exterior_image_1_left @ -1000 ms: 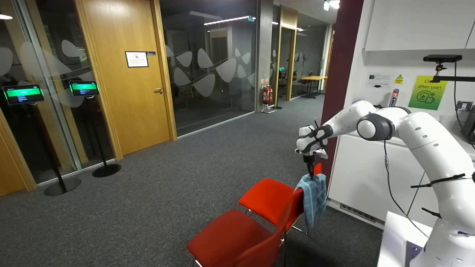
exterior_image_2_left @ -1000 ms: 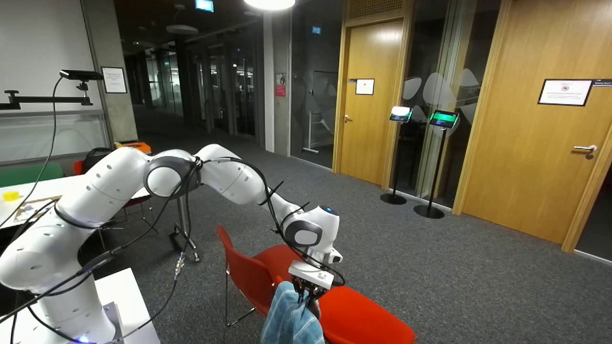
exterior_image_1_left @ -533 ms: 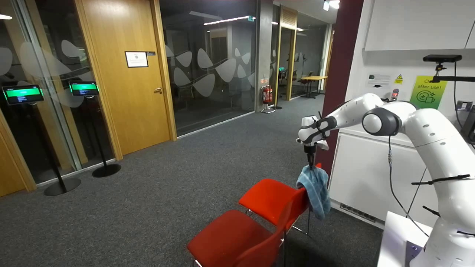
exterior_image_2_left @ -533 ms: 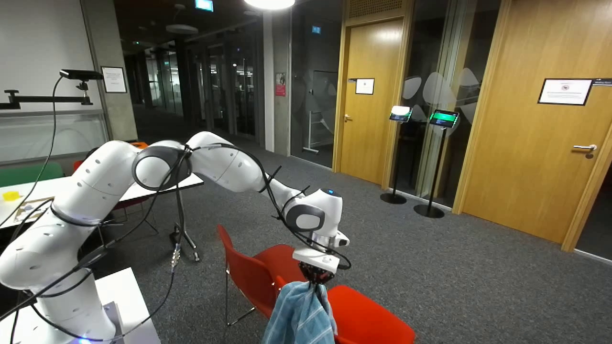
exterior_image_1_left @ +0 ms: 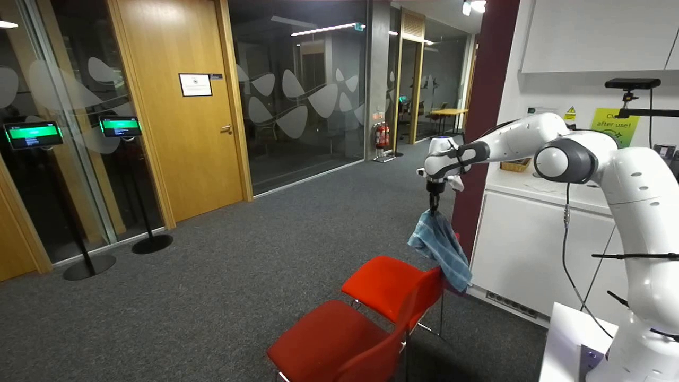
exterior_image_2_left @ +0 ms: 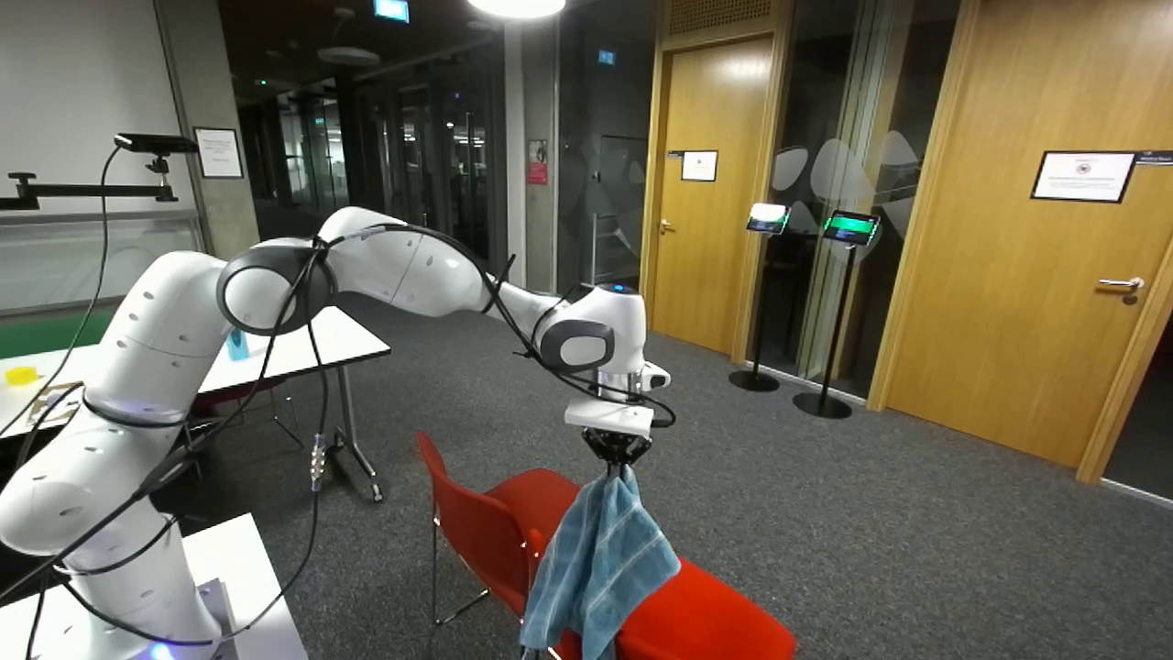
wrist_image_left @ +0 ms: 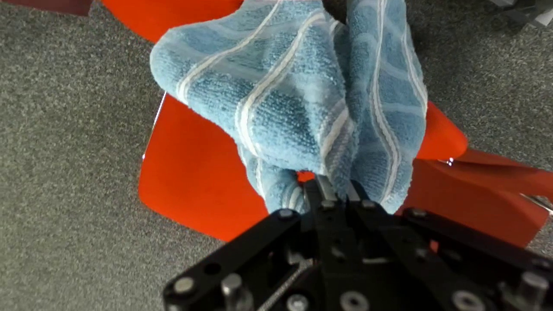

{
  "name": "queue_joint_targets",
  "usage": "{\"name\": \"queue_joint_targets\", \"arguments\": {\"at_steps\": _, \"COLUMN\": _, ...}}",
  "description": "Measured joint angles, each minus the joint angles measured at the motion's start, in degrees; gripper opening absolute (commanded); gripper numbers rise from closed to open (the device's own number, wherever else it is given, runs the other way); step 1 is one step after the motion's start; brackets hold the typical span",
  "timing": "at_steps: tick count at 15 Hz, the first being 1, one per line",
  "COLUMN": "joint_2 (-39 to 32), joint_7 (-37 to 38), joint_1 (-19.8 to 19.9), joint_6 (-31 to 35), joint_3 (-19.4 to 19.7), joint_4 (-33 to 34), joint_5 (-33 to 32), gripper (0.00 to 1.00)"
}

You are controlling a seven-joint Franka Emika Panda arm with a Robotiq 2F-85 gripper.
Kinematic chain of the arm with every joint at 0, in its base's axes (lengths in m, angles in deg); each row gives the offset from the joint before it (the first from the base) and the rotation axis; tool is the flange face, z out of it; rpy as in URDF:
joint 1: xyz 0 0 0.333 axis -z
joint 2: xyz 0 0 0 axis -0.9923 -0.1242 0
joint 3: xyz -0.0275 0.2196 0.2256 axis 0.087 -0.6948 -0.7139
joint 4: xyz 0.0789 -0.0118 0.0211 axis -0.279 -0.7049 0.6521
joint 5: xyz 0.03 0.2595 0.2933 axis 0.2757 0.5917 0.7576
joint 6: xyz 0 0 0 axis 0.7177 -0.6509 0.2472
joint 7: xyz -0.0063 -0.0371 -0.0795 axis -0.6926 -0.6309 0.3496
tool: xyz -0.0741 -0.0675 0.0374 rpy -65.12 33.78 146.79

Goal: Pick up the cloth and put it on the seat of the chair

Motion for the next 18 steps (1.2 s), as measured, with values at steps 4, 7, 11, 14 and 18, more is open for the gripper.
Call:
{"name": "queue_joint_targets", "arguments": {"at_steps": 4, "joint_2": 0.75, "joint_7": -6.08, "joint_1": 0.1, "joint_6": 0.08, "joint_3": -3.44, "joint_4": 3.93, "joint_5": 3.21, "gripper": 0.01}}
{"name": "queue_joint_targets", "arguments": {"at_steps": 7, "joint_2": 0.66, "joint_7": -10.3, "joint_1": 0.17, "joint_6": -0.02, "joint_3": -4.73, "joint_4": 6.93, "joint_5": 6.05, "gripper": 0.01}}
{"name": "queue_joint_targets", "arguments": {"at_steps": 11, "joint_2": 0.54, "joint_7": -13.52, "joint_1": 0.18, "joint_6": -0.2, "joint_3": -4.98, "joint_4": 10.77, "joint_5": 6.83, "gripper": 0.01}}
{"name": "queue_joint_targets", "arguments": {"at_steps": 14, "joint_2": 0.24, "joint_7": -14.84, "joint_1": 0.16, "joint_6": -2.63, "joint_3": -4.8, "joint_4": 12.16, "joint_5": 6.15, "gripper": 0.01}}
{"name": "queue_joint_targets", "arguments": {"at_steps": 18, "joint_2": -1.51, "joint_7": -15.96, "joint_1": 0.24, "joint_6": -9.71, "joint_3": -4.45, "joint_4": 12.24, "joint_5": 6.14, "gripper": 0.04}}
